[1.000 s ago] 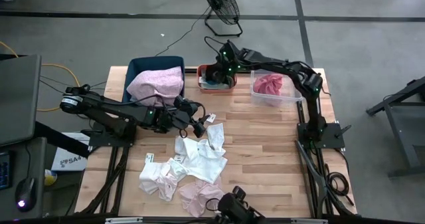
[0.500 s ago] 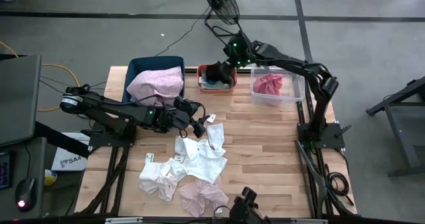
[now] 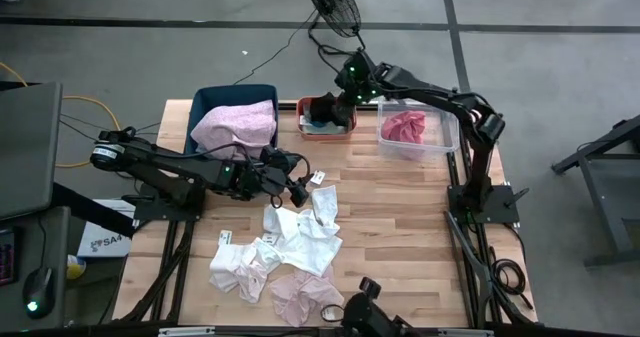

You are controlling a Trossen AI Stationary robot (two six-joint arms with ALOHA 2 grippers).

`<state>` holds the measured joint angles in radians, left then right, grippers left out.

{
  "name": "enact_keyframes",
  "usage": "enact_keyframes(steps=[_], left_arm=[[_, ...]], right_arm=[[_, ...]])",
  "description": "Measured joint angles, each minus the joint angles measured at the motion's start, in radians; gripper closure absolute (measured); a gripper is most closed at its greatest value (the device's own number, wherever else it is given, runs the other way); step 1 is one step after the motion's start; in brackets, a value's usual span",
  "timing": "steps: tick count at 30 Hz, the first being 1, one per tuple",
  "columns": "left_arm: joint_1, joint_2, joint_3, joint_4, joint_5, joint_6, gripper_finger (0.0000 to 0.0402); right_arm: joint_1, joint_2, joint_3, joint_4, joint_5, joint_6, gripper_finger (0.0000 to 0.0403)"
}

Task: Pick & Place Cloths
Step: Put the black sock into the orange bin

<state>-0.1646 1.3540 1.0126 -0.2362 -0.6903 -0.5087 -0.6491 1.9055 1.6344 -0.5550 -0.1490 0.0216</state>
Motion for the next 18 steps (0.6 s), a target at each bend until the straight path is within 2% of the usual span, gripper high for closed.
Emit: enact_keyframes(steps=[5,10,18], left_arm=[[0.0,0.0,0.0,-0.005,0.0,0.0,0.0114],[0.0,0.0,0.0,-0.01,0.001,-0.002,0.0114],[0.0,0.008,0.0,-0.012,0.002,-0.002,0.0114]], right_arm=[[0.013,0.056,0.001,0.099,-0.021,0.067,0.04],[0.014,0.101,0.001,0.104,0.072,0.119,0.04],[-0.002,0.16,0.001,0.082,0.096,0.2,0.04]])
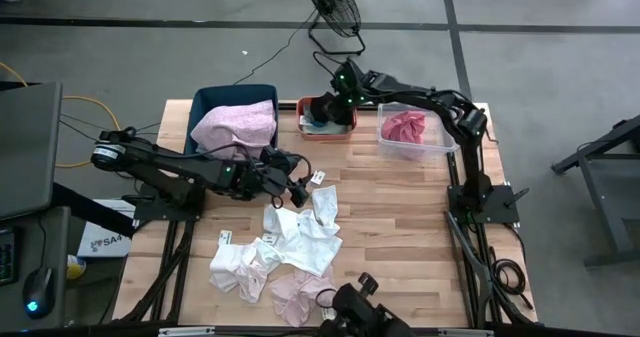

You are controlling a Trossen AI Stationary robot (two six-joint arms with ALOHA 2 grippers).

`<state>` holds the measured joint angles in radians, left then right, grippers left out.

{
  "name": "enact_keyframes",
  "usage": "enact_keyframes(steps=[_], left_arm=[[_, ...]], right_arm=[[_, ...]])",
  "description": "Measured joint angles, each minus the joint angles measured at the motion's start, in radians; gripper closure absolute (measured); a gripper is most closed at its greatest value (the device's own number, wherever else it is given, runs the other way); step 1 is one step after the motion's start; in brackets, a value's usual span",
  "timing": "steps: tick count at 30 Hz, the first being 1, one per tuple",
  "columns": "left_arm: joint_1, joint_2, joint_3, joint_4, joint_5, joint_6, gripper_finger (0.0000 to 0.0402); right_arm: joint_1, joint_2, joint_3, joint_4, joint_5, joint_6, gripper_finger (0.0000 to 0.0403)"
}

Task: Pick & Place Cloths
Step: Put the black sock into the orange bin, then put the white sock into the orange bin

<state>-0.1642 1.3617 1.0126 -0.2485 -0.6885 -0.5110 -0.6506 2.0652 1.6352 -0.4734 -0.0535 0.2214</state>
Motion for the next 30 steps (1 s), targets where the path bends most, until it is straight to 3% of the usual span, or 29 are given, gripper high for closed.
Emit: enact_keyframes(steps=[12,19,30], left_arm=[[0.0,0.012,0.0,-0.013,-0.003,-0.018,0.0114],[0.0,0.012,0.0,-0.016,-0.005,-0.025,0.0114],[0.0,0.012,0.0,-0.017,-0.005,-0.026,0.0114]], right_arm=[[-0.013,0.013,0.0,-0.068,-0.152,0.007,0.04],[0.004,0.002,0.0,-0.127,-0.288,-0.095,0.0399],[0.049,-0.039,0.0,-0.161,-0.174,-0.183,0.0399]])
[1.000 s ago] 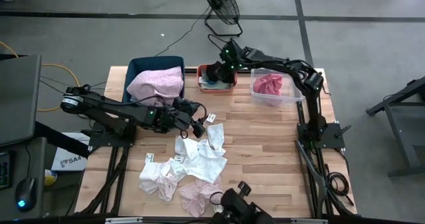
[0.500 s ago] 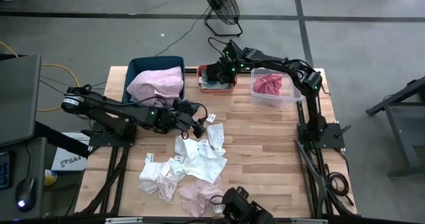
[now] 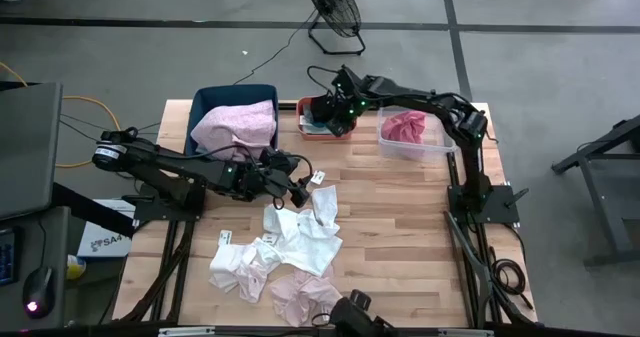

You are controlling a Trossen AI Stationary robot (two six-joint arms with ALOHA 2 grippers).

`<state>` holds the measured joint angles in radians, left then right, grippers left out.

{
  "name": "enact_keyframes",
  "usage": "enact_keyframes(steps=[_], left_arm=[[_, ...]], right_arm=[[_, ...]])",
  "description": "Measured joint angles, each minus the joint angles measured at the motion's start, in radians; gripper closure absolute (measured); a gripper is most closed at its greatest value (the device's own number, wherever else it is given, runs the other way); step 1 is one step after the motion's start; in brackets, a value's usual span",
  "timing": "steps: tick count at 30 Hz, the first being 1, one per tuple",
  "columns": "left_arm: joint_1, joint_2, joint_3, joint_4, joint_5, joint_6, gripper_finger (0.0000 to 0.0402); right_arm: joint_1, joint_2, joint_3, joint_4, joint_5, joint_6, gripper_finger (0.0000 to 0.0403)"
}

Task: Pick & Place Cloths
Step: Put the white sock into the orange bin

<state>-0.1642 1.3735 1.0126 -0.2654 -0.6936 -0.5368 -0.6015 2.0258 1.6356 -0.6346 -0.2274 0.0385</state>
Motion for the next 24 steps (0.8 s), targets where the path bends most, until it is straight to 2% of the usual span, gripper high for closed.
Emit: enact_keyframes(steps=[7,14,20,24], left_arm=[[0.0,0.0,0.0,-0.001,0.001,0.0,0.0114],[0.0,0.0,0.0,-0.038,0.006,-0.022,0.0114],[0.0,0.0,0.0,-0.054,0.006,-0.036,0.0114],[0.0,0.0,0.0,-0.053,0.006,-0.036,0.0114]], right_arm=[[0.044,-0.119,0.0,-0.109,0.113,-0.059,0.04],[0.185,-0.23,-0.021,-0.248,0.148,-0.14,0.04],[0.337,-0.356,-0.2,-0.172,0.115,-0.183,0.04],[0.435,-0.434,-0.383,-0.008,0.058,-0.183,0.04]])
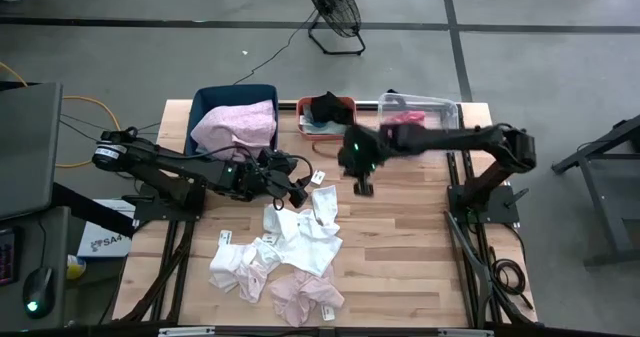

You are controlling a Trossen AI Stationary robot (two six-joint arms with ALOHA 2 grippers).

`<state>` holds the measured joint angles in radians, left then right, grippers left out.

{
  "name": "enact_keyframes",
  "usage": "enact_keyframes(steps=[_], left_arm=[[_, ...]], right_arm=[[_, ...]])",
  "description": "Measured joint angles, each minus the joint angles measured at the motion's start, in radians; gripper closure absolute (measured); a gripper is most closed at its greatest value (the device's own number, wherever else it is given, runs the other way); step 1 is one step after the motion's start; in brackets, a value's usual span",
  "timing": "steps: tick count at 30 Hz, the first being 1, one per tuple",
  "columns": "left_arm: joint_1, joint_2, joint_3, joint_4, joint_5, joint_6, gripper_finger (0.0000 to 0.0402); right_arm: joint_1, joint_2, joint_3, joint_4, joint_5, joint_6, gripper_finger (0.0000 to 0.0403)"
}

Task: Pick & Place Cloths
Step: Put the white sock into the orange bin

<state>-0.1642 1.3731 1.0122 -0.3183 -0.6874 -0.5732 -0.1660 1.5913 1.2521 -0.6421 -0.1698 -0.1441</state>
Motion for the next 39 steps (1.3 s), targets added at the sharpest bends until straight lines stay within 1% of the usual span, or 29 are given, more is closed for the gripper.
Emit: enact_keyframes(steps=[2,8,12,15,17,19,25,28,30,34,37,39], left_arm=[[0.0,0.0,0.0,0.0,0.0,0.0,0.0114],[0.0,0.0,-0.001,0.005,0.0,-0.001,0.0114],[0.0,0.0,-0.001,0.01,0.0,-0.001,0.0114],[0.0,0.0,-0.001,0.01,0.0,-0.001,0.0114],[0.0,0.0,-0.001,0.009,0.0,-0.005,0.0114],[0.0,0.0,-0.001,0.007,0.0,-0.008,0.0114],[0.0,0.0,-0.001,0.0,0.0,-0.009,0.0114],[0.0,0.0,-0.001,0.0,0.0,-0.009,0.0114],[0.0,0.0,-0.001,0.0,0.0,-0.009,0.0114],[0.0,0.0,-0.001,0.001,0.0,-0.009,0.0114],[0.0,0.0,-0.001,0.0,0.0,-0.011,0.0114],[0.0,0.0,-0.001,0.0,0.0,-0.011,0.0114]], right_arm=[[0.045,-0.022,-0.078,0.084,-0.022,0.005,0.04],[0.165,-0.042,-0.234,0.292,0.006,0.009,0.04],[0.216,-0.016,-0.304,0.42,0.07,0.009,0.04],[0.235,0.02,-0.348,0.51,0.088,0.008,0.039],[0.243,0.043,-0.36,0.565,0.09,0.009,0.0372],[0.246,0.069,-0.36,0.614,0.09,0.019,0.0345],[0.245,0.148,-0.36,0.728,0.094,0.031,0.0242],[0.245,0.19,-0.36,0.753,0.137,0.013,0.0195],[0.243,0.213,-0.361,0.767,0.178,0.012,0.0172],[0.23,0.248,-0.36,0.794,0.215,0.009,0.0146],[0.214,0.266,-0.36,0.805,0.215,0.016,0.0142],[0.202,0.276,-0.359,0.806,0.189,0.03,0.0144]])
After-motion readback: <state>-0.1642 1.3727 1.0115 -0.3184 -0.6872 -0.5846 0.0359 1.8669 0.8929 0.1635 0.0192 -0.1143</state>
